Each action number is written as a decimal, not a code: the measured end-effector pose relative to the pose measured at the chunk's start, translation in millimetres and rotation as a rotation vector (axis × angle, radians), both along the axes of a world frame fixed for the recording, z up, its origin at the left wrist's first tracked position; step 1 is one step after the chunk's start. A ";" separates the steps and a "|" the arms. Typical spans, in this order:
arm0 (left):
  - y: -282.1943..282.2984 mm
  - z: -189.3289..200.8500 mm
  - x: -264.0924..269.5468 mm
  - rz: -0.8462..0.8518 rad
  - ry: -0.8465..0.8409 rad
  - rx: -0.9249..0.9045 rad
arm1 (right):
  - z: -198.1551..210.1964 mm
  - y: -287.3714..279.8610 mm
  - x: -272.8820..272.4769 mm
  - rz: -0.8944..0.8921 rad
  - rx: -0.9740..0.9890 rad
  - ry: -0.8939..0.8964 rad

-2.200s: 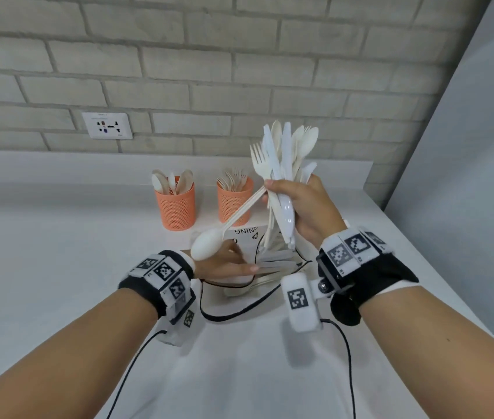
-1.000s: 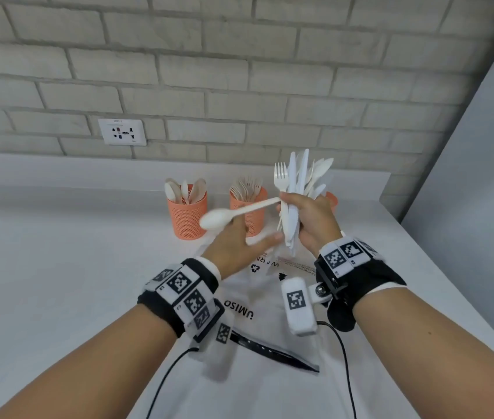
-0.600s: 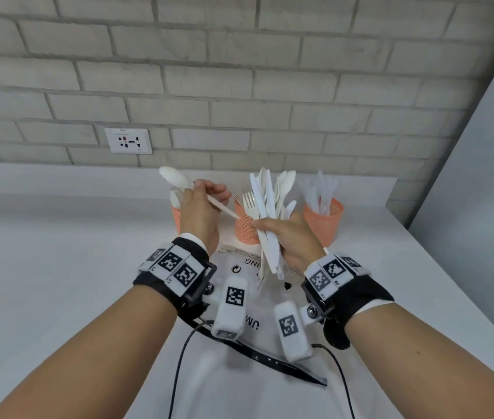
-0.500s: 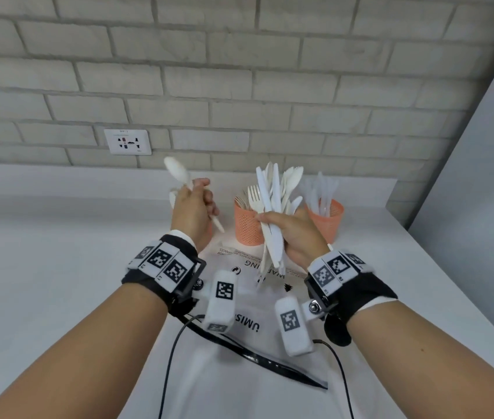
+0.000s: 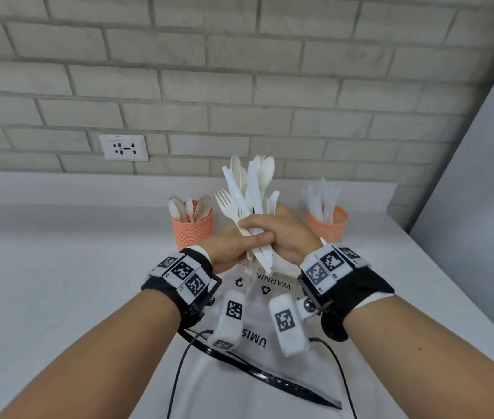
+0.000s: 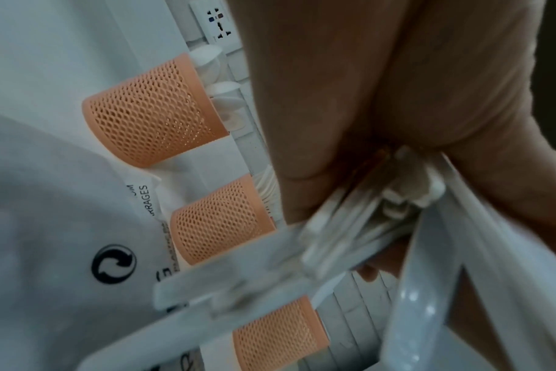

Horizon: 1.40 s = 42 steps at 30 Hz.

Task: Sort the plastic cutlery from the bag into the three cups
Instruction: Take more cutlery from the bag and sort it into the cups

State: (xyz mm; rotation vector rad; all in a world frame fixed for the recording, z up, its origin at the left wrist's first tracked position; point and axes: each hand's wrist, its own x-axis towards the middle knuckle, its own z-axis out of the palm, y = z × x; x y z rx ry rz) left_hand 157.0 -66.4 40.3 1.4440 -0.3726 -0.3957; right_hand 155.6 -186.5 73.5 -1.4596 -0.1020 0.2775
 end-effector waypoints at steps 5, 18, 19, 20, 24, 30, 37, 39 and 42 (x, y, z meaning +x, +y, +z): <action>2.8 1.8 4.2 0.045 -0.023 0.049 | 2.4 2.6 8.2 0.048 -0.223 -0.138; 10.3 7.7 17.8 0.087 0.148 -0.101 | -12.3 20.3 29.2 -0.126 -0.399 -0.344; 8.8 8.3 19.0 0.110 0.158 -0.109 | -8.3 18.0 27.4 -0.221 -0.376 -0.400; 7.4 8.6 20.2 0.147 0.162 -0.115 | -5.7 13.5 29.2 -0.335 -0.370 -0.488; 2.4 6.9 22.4 0.300 0.104 -0.132 | 3.2 9.8 32.5 -0.430 -0.390 -0.720; -8.5 5.9 17.5 0.346 0.061 -0.189 | 1.0 5.2 40.2 -0.251 -0.565 -0.685; -14.9 2.3 12.6 0.335 0.134 -0.287 | 11.2 -8.6 45.0 -0.112 -0.351 -0.413; -17.2 2.0 12.3 0.323 0.173 -0.319 | 14.8 -15.3 44.3 -0.086 -0.267 -0.366; -22.9 4.8 11.6 0.324 0.196 -0.329 | 14.2 -20.0 42.7 -0.127 -0.147 -0.416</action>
